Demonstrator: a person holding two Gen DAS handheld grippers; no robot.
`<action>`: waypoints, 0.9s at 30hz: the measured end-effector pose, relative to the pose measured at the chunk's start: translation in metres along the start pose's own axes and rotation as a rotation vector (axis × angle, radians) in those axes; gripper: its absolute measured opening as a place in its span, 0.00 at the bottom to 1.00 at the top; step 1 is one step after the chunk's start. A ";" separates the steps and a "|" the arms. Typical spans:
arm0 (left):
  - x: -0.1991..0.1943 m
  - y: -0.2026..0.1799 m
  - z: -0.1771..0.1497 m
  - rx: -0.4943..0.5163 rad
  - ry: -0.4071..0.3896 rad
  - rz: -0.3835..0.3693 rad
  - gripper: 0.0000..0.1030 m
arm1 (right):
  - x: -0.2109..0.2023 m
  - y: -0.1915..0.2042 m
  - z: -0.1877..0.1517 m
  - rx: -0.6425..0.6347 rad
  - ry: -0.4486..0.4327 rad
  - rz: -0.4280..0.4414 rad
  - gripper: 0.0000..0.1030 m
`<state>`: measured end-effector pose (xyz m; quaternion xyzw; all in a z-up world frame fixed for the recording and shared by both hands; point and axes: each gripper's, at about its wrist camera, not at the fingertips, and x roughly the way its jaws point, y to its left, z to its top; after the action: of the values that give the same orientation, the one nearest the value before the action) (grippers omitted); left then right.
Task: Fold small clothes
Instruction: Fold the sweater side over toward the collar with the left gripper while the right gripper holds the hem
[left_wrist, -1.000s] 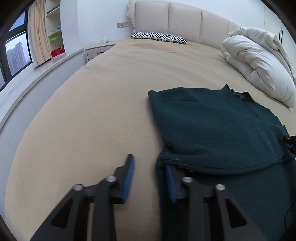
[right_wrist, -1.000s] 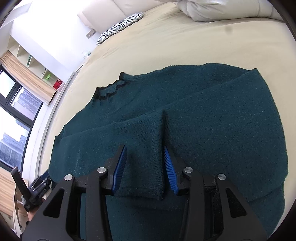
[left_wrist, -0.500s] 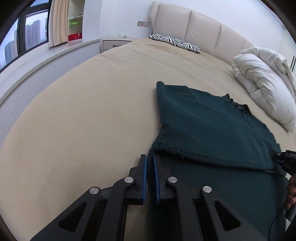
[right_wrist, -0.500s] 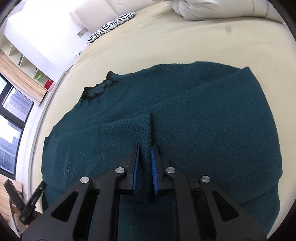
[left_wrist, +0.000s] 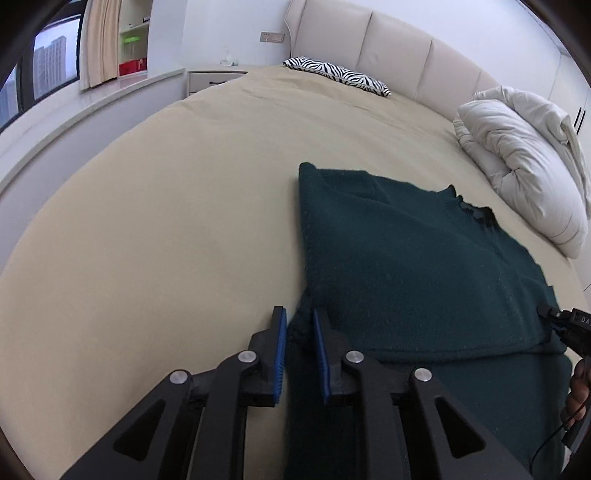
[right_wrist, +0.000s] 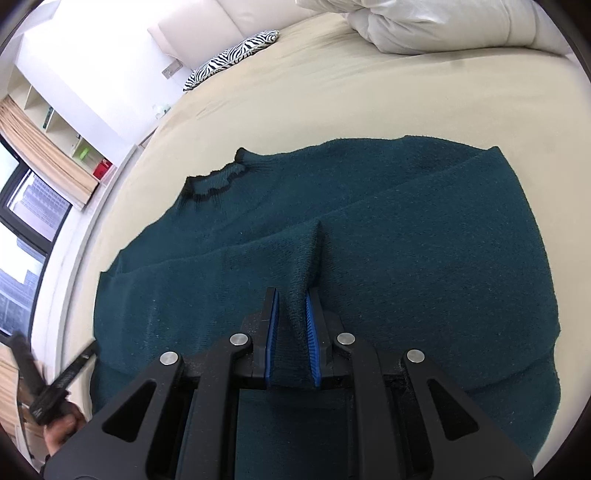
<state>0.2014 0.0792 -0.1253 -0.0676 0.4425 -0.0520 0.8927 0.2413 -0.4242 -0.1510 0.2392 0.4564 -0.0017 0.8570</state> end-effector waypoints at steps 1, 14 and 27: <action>-0.001 -0.002 -0.003 -0.002 -0.002 0.017 0.19 | 0.001 -0.004 0.000 0.008 0.005 -0.005 0.17; -0.006 -0.002 -0.015 -0.068 -0.047 0.068 0.20 | -0.021 0.023 0.001 -0.096 -0.070 -0.040 0.19; -0.009 0.001 -0.018 -0.076 -0.073 0.060 0.21 | -0.001 0.003 -0.009 -0.080 0.019 -0.123 0.17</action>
<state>0.1817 0.0799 -0.1296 -0.0898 0.4132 -0.0060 0.9062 0.2346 -0.4177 -0.1531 0.1764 0.4779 -0.0337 0.8599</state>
